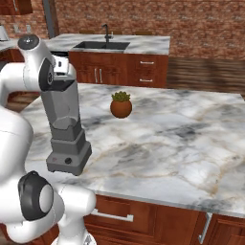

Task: Open the blender lid, put the orange in the blender, close the lid, and start the blender.

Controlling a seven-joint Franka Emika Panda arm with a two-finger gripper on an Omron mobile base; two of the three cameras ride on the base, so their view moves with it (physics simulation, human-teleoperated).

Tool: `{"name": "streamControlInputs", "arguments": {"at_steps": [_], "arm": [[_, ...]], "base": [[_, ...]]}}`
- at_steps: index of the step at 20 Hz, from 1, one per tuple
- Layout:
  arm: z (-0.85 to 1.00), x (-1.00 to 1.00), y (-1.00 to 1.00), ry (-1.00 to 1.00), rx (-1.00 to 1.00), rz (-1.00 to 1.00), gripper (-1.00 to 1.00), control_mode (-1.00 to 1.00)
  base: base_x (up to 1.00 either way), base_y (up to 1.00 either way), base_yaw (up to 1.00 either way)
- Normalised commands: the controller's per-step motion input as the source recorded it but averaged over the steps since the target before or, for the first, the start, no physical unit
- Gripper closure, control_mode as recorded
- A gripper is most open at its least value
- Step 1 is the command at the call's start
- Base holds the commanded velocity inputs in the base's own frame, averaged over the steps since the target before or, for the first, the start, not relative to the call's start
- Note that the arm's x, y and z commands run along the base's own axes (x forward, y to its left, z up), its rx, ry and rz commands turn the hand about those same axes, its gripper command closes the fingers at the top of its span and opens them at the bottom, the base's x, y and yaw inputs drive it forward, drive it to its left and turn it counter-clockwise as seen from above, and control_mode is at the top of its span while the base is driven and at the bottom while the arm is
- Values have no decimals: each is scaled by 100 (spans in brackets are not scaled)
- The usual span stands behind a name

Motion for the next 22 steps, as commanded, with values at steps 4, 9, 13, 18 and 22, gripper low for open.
{"name": "streamControlInputs", "arguments": {"at_steps": [4, 9, 13, 18, 22], "arm": [[38, 0, 0, 0, 0, -4, -100, -100], [6, 0, 0, 0, 0, -2, -100, -100], [0, -18, 0, -6, 0, 0, -100, -100], [-28, -97, 0, -30, 0, -10, -100, -100], [-88, -100, 0, -43, 0, -26, -100, -100]], "base": [[0, 0, 0], [0, 0, 0], [0, 0, 0], [0, 0, 0], [0, 0, 0]]}}
